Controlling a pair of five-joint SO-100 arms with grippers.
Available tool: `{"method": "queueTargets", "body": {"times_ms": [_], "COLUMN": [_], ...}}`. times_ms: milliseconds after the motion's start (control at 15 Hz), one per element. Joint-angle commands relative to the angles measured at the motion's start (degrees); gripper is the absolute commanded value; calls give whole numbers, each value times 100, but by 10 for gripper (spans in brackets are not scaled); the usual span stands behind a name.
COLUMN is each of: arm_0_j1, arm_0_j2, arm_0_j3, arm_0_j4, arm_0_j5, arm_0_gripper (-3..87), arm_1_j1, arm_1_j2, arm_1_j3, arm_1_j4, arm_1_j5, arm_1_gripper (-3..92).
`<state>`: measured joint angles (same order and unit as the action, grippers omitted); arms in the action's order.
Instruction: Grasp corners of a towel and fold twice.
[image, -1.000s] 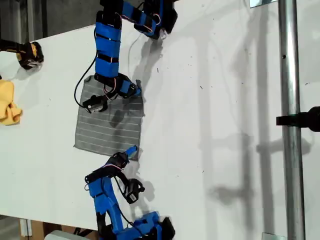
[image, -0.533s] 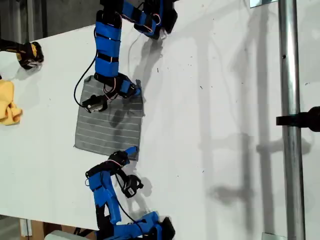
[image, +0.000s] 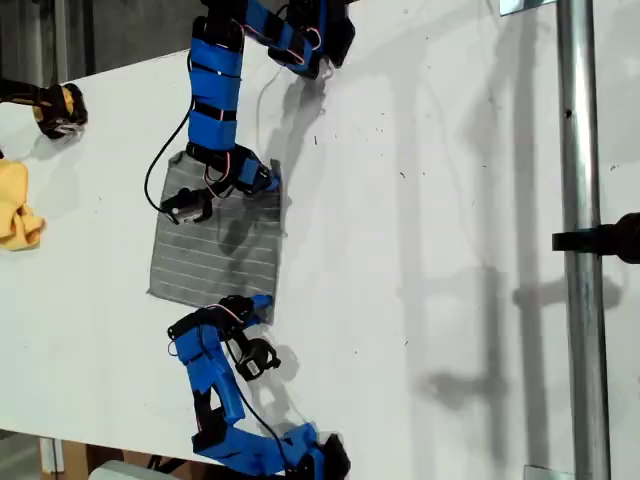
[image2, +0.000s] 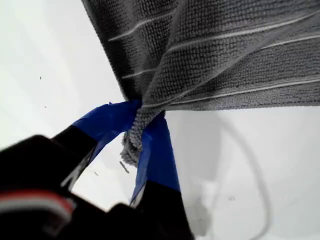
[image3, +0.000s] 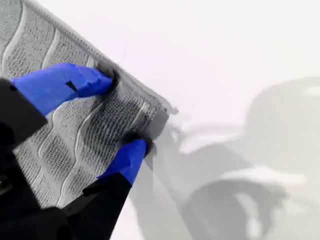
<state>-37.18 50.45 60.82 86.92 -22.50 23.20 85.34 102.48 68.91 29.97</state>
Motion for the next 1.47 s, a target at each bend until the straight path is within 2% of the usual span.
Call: {"method": "queueTargets", "body": {"times_ms": [0, 133, 533, 933, 1067, 1200, 1400], "arm_0_j1": [26, 79, 835, 1608, 2013, 2153, 1573], "arm_0_j2": [105, 167, 765, 3199, 4140, 4992, 5880], "arm_0_j3": [-193, -193, -229, 932, 1978, 2865, 3718], "arm_0_j4": [97, 105, 475, 571, 264, -123, -896], "arm_0_j5": [-35, -44, -114, -993, -1600, -2101, -2145], "arm_0_gripper": [29, -23, -24, -24, -24, -24, -24], "arm_1_j1": [-44, -44, -387, -1863, -2347, -2452, -1582], "arm_1_j2": [431, 439, 1081, 1758, 1635, 1459, 1468], "arm_1_j3": [-18, -18, -158, -1222, -1283, -1283, -1257], "arm_1_j4": [35, 35, 352, 1608, 1705, 1670, 1767], "arm_1_j5": [62, 53, 185, 686, 1020, 1222, 1424], "arm_1_gripper": [-1, -1, -2, -2, -2, -2, -2]}}
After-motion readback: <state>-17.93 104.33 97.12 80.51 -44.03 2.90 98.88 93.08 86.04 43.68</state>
